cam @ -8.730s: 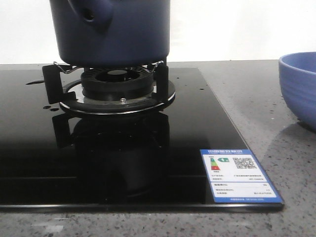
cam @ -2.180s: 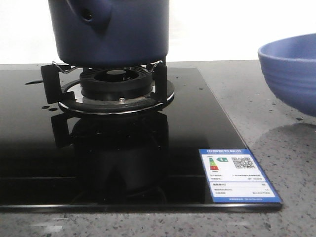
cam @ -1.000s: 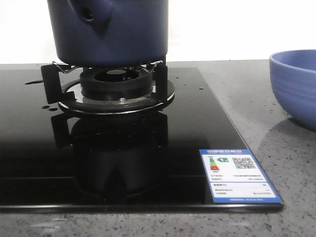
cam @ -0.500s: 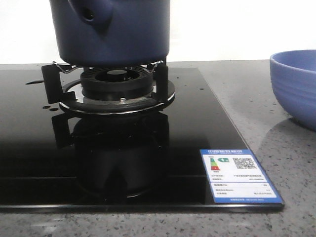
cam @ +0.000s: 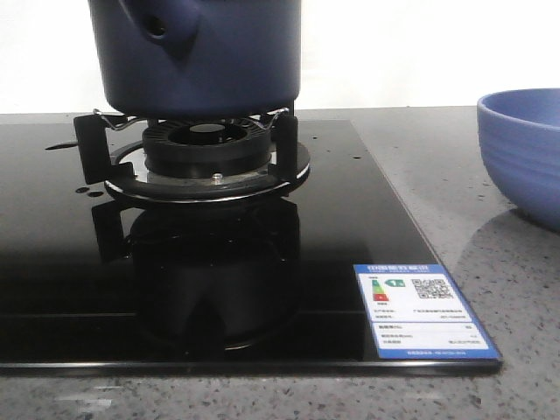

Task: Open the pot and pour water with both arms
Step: 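Open the right gripper to release the bowl and lift away, then lower the held lid back onto the pot with the left gripper and release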

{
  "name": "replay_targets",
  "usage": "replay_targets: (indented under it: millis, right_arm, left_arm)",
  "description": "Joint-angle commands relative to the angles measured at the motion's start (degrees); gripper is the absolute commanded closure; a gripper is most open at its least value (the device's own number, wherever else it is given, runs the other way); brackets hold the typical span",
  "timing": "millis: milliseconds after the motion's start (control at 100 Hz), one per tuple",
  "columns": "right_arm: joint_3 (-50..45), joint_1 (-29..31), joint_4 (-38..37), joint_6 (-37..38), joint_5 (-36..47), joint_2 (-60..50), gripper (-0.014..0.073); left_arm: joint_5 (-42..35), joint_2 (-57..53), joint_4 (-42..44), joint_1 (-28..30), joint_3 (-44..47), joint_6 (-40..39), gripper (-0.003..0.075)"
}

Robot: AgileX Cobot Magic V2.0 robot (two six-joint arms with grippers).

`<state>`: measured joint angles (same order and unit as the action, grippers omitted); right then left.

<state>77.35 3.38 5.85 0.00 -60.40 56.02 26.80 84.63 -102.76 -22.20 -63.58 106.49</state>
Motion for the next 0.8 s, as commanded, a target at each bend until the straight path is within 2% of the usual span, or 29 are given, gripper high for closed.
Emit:
replay_targets:
  millis: [0, 90, 160, 210, 290, 350, 380, 580, 790]
  right_arm:
    - [1.8, -0.2, 0.4, -0.5, 4.6, -1.3, 0.0206]
    - [0.5, -0.1, 0.7, -0.5, 6.9, -3.4, 0.0223]
    - [-1.8, -0.1, 0.7, -0.5, 8.4, -5.8, 0.0291]
    - [-4.1, -0.6, 0.7, -1.4, 9.1, -7.7, 0.0372]
    - [-9.2, -2.4, 0.2, -2.8, 10.4, -11.1, 0.0510]
    - [-13.5, -3.7, 0.1, -4.2, 12.4, -14.4, 0.0630]
    - [-16.4, -4.3, 0.1, -4.4, 13.8, -16.1, 0.0662]
    - [-32.4, -6.2, 0.1, -5.3, 25.3, -30.2, 0.0658]
    - [-43.9, -6.3, -0.3, -5.8, 30.4, -43.8, 0.0658]
  left_arm:
    - [1.7, -5.3, -3.7, 0.0, -2.0, -2.0, 0.0174]
    - [0.6, -9.6, -2.1, 0.0, -2.0, -4.9, 0.0174]
    - [0.4, -13.5, 1.3, 0.0, -1.6, -10.4, 0.0183]
    - [0.4, -16.6, 4.2, 0.0, -0.8, -14.6, 0.0212]
    - [0.5, -22.5, 8.4, 0.0, 2.3, -19.7, 0.0307]
    - [0.5, -26.7, 10.3, 0.0, 5.4, -20.7, 0.0388]
    - [0.3, -29.5, 10.7, 0.0, 7.2, -20.7, 0.0442]
    - [-6.9, -44.8, 10.9, 0.0, 21.8, -20.7, 0.0742]
    - [-9.5, -56.8, 10.8, 0.0, 34.9, -21.6, 0.0741]
